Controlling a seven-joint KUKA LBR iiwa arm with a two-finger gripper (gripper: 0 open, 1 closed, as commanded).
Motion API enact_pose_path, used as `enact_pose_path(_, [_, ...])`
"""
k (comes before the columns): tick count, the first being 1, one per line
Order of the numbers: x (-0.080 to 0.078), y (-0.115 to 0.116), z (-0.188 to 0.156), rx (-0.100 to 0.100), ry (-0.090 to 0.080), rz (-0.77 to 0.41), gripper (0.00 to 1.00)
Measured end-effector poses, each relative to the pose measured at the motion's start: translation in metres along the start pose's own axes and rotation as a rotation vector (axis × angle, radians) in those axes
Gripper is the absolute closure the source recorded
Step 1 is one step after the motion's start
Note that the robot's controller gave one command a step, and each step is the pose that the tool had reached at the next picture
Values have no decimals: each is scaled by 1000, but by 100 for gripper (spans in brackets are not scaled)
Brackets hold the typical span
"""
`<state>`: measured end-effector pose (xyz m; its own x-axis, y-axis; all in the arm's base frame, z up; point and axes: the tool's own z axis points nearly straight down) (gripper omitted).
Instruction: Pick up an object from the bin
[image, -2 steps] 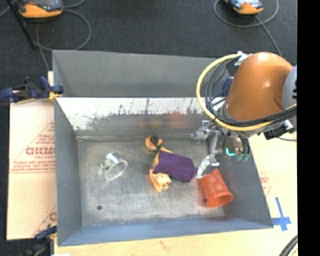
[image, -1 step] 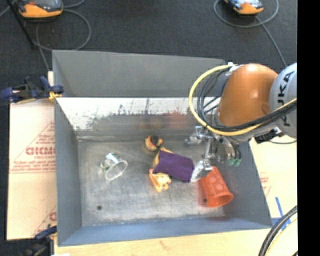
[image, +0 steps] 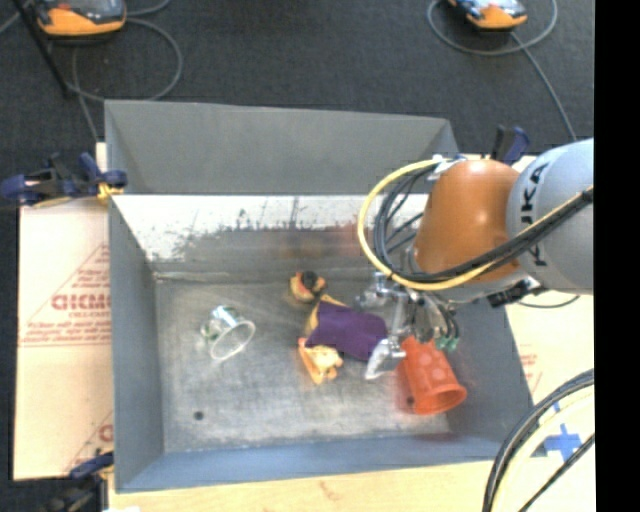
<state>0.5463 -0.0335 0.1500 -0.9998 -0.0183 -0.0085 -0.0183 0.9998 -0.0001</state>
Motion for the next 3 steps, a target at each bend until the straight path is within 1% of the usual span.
enact_pose_path(1, [-39, 19, 37, 1, 8, -19, 0])
enact_pose_path(2, [-23, 20, 67, 2, -36, -50, 100])
enact_pose_path(3, [-22, 20, 67, 2, -36, -50, 100])
